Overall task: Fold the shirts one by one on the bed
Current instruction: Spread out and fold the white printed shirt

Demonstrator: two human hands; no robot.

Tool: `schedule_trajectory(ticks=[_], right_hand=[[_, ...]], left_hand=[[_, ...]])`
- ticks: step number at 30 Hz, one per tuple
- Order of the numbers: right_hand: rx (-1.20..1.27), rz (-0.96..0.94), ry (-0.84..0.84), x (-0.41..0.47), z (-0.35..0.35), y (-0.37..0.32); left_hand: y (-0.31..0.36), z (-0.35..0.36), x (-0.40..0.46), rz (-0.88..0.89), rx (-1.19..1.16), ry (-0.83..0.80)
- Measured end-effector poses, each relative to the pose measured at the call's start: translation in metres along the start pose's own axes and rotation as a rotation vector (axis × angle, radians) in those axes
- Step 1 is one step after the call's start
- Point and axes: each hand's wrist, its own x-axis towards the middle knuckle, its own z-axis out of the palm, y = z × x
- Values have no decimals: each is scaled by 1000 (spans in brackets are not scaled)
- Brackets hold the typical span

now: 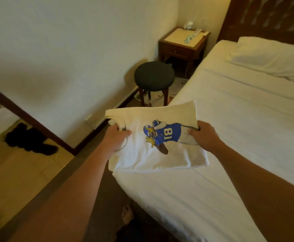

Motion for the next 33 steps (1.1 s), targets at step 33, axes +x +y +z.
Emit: schedule_trajectory(ticks=[33], right_hand=[[-225, -642, -444, -23, 386, -475]], left_hand=[[-132, -498, -21, -244, -371, 724]])
